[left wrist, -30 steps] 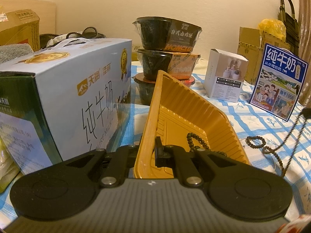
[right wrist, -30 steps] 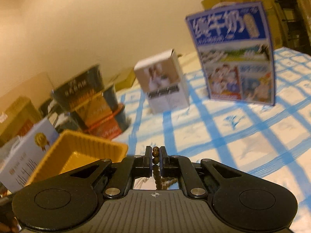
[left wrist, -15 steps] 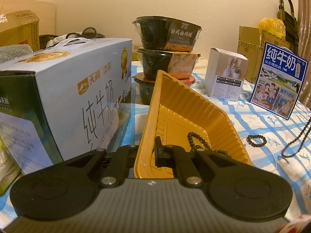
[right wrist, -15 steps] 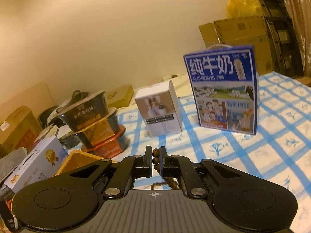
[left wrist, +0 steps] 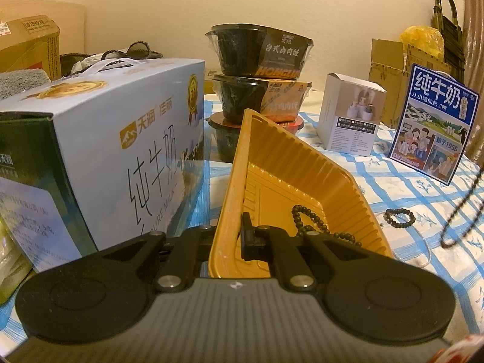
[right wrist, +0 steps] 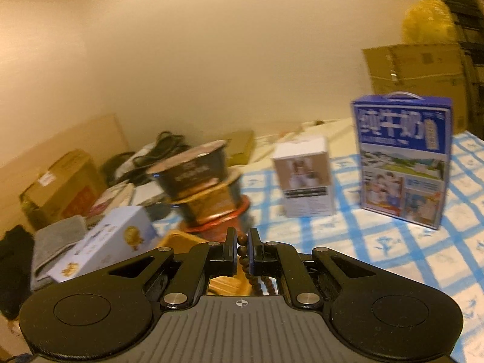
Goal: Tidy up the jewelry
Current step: 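Lift the brown bead string high and swing it over the tray, then lower the bead string into the orange tray and open the right tool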
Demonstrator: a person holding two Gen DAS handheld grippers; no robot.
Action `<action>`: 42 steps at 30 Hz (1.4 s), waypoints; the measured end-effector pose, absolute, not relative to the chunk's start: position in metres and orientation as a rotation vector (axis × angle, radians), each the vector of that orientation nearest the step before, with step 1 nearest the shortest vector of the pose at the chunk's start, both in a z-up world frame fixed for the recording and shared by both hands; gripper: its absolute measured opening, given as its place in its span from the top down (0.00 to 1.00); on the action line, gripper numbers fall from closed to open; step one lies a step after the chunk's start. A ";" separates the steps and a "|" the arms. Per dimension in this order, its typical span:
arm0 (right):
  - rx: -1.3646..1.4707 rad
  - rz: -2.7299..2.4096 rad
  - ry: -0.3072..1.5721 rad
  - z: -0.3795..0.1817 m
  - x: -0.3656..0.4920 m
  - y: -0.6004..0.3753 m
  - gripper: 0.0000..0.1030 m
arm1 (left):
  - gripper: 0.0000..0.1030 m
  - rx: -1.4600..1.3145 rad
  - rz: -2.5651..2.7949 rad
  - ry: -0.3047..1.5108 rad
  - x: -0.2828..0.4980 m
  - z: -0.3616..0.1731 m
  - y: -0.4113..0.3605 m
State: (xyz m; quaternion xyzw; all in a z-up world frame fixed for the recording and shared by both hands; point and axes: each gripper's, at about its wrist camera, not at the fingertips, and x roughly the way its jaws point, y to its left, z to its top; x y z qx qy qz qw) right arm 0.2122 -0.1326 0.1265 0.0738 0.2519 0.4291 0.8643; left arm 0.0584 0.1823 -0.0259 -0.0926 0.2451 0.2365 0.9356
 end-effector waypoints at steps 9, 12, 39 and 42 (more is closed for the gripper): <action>0.126 1.041 0.539 0.134 0.199 -0.087 0.93 | 0.94 -0.196 0.486 0.505 0.059 -0.026 0.183; 0.105 1.088 0.533 0.139 0.194 -0.070 0.93 | 0.94 -0.203 0.487 0.504 0.059 -0.026 0.184; 0.208 1.223 0.877 0.045 0.214 0.025 0.93 | 0.94 -0.230 0.478 0.503 0.057 -0.026 0.189; 0.186 1.180 0.914 0.031 0.220 0.023 0.93 | 0.94 -0.235 0.479 0.503 0.057 -0.027 0.189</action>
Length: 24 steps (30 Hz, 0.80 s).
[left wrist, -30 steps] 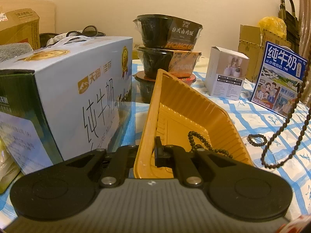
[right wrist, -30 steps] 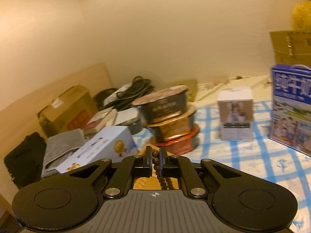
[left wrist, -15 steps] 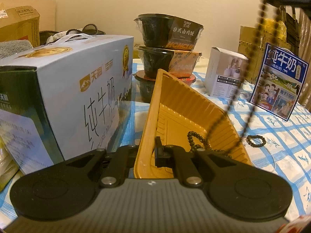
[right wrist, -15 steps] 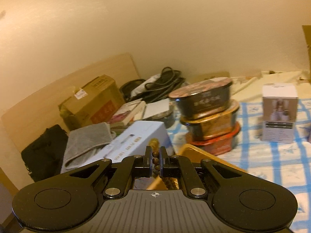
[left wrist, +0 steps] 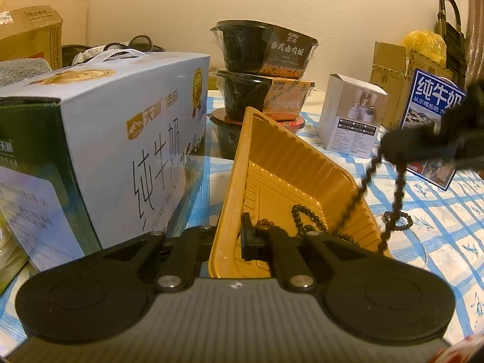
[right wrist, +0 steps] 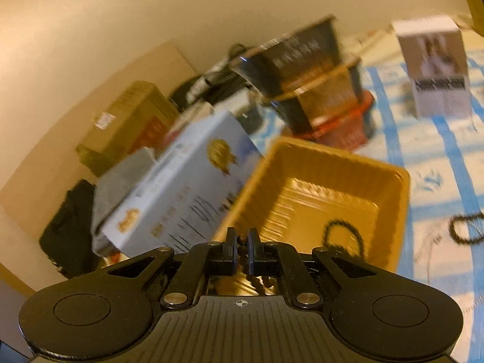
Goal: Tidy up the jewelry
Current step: 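Lower the bead string into the orange tray and open the right tool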
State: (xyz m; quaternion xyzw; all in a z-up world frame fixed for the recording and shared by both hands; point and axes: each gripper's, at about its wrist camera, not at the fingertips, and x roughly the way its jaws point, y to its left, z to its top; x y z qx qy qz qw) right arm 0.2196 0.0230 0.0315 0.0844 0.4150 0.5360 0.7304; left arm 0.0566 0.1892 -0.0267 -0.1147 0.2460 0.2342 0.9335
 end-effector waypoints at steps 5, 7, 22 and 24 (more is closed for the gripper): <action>0.145 1.116 0.923 0.021 0.229 0.028 0.93 | 0.94 -0.233 0.478 0.504 0.057 -0.026 0.189; 0.151 1.124 0.895 0.022 0.230 0.031 0.93 | 0.94 -0.232 0.478 0.505 0.057 -0.026 0.190; 0.085 1.103 0.915 -0.018 0.226 0.039 0.93 | 0.94 -0.228 0.476 0.506 0.056 -0.027 0.189; 0.054 1.096 0.923 -0.021 0.225 0.039 0.93 | 0.94 -0.229 0.477 0.507 0.056 -0.027 0.189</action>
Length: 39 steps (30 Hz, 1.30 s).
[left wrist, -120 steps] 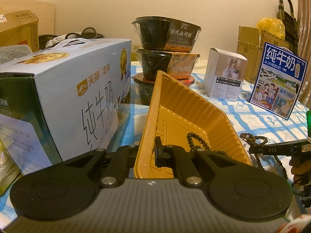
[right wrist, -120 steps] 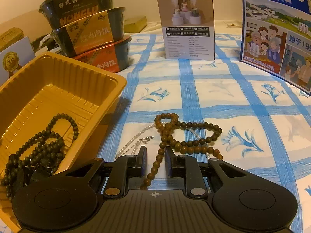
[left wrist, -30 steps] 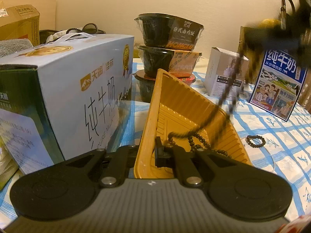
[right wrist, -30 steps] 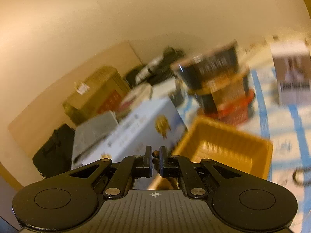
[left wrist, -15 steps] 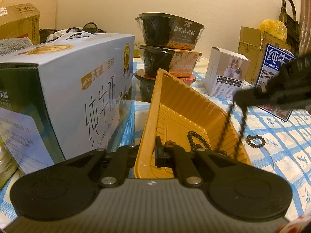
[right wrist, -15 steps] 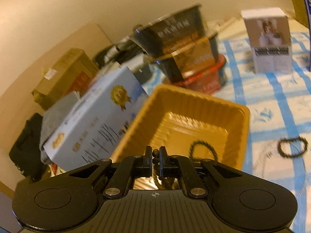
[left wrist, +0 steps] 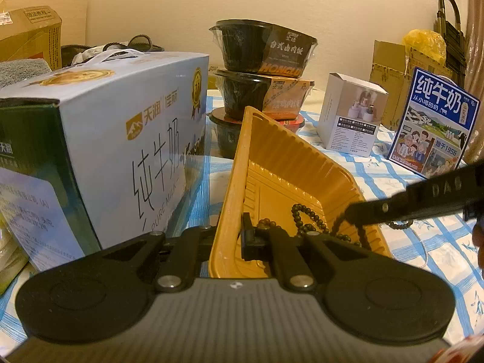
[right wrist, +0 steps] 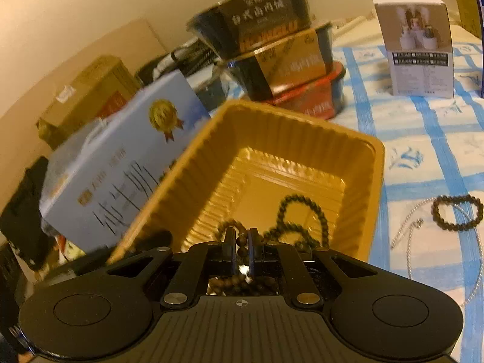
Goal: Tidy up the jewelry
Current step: 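Lower the bead string into the orange tray and open the right tool, then move the open right tool to the dark bead bracelet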
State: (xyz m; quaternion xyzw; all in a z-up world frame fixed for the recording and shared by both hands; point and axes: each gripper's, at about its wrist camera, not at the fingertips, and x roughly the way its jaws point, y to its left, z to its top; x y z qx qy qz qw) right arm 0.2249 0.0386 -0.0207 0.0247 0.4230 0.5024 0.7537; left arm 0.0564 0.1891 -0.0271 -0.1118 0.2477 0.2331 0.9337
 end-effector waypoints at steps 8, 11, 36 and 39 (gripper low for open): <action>-0.026 1.042 0.888 -0.026 0.216 0.020 0.38 | 0.94 -0.226 0.477 0.507 0.057 -0.027 0.189; -0.004 1.026 0.892 -0.026 0.216 0.007 0.38 | 0.94 -0.226 0.476 0.508 0.056 -0.027 0.189; -0.017 0.794 0.848 -0.044 0.241 -0.093 0.38 | 0.94 -0.234 0.483 0.518 0.058 -0.027 0.189; -0.064 0.798 0.812 -0.046 0.250 -0.098 0.39 | 0.94 -0.237 0.483 0.519 0.057 -0.027 0.189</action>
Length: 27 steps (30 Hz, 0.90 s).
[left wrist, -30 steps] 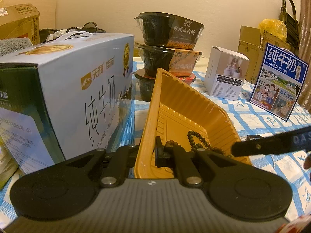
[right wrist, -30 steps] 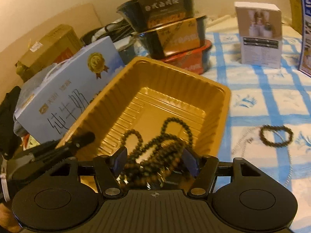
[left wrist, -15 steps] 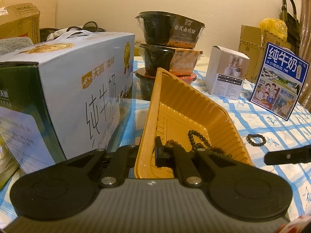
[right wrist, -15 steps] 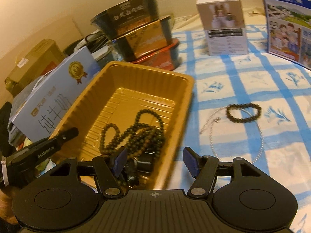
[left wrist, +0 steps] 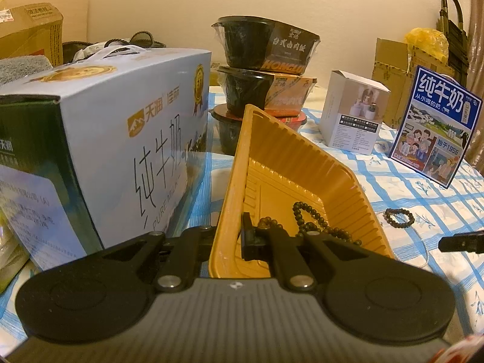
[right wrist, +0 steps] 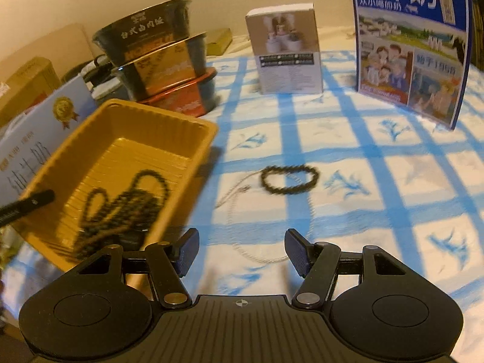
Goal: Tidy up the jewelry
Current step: 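Move the open right tool to the dark bead bracelet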
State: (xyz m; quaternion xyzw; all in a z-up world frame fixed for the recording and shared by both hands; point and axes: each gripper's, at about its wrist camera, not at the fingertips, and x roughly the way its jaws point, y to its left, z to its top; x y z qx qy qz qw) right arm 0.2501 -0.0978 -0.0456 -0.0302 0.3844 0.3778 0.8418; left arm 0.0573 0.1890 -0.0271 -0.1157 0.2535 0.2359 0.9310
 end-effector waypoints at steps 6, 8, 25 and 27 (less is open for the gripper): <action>-0.154 0.856 0.745 -0.049 0.263 -0.094 0.48 | 0.94 -0.239 0.483 0.522 0.057 -0.028 0.189; -0.174 0.873 0.734 -0.050 0.268 -0.090 0.53 | 0.94 -0.240 0.483 0.523 0.057 -0.028 0.190; -0.305 0.950 0.714 -0.081 0.316 -0.051 0.79 | 0.94 -0.253 0.484 0.534 0.058 -0.028 0.192; -0.322 0.953 0.721 -0.086 0.321 -0.045 0.79 | 0.94 -0.255 0.485 0.536 0.058 -0.028 0.193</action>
